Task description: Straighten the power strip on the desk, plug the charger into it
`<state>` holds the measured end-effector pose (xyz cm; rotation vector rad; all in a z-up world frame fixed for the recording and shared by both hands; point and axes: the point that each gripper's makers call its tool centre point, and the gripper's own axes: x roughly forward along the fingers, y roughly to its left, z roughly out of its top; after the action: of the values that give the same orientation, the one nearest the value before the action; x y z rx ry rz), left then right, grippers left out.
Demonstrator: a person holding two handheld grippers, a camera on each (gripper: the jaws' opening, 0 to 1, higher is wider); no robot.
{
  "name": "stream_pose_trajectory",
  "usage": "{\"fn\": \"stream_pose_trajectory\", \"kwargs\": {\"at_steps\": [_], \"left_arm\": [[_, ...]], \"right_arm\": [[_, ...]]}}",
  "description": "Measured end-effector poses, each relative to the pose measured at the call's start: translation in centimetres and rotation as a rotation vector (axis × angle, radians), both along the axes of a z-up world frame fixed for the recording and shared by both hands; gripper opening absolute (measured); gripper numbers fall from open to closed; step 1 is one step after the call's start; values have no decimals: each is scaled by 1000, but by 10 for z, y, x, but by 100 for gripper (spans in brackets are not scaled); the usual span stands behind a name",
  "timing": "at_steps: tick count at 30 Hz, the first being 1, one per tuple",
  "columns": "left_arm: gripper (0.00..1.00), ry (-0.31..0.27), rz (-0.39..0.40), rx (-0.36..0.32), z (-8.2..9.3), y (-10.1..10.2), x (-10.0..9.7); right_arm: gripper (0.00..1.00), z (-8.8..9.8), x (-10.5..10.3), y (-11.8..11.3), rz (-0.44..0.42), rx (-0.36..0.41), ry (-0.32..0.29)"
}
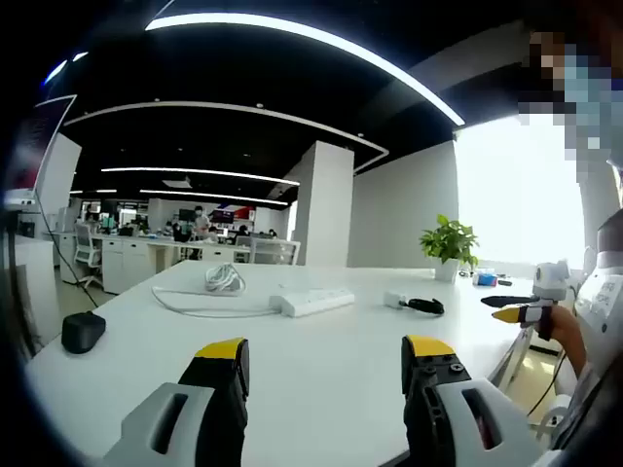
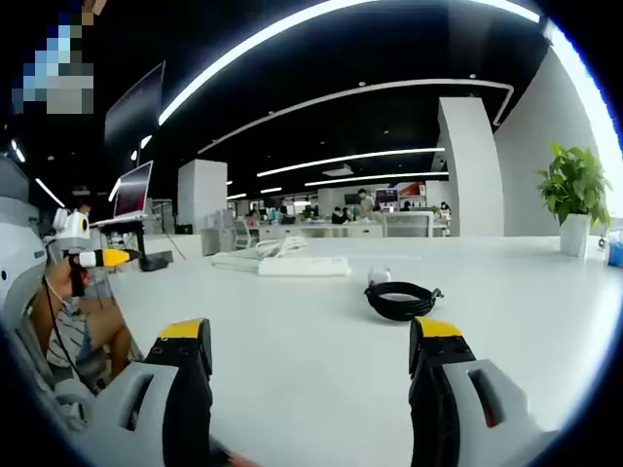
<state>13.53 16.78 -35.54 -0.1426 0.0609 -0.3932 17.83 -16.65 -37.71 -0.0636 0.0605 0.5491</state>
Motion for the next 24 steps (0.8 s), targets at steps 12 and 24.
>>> {"fn": "stream_pose_trajectory", "kwargs": {"at_steps": [12,24], "left_arm": [[59,3,-37,-17,-3,-6,2],[52,-5,-39,-19,-2,-7,4]], "right_arm": [[95,16,4,-3,-34,-15,-144],[84,11,5,7,40,65,-76]]}}
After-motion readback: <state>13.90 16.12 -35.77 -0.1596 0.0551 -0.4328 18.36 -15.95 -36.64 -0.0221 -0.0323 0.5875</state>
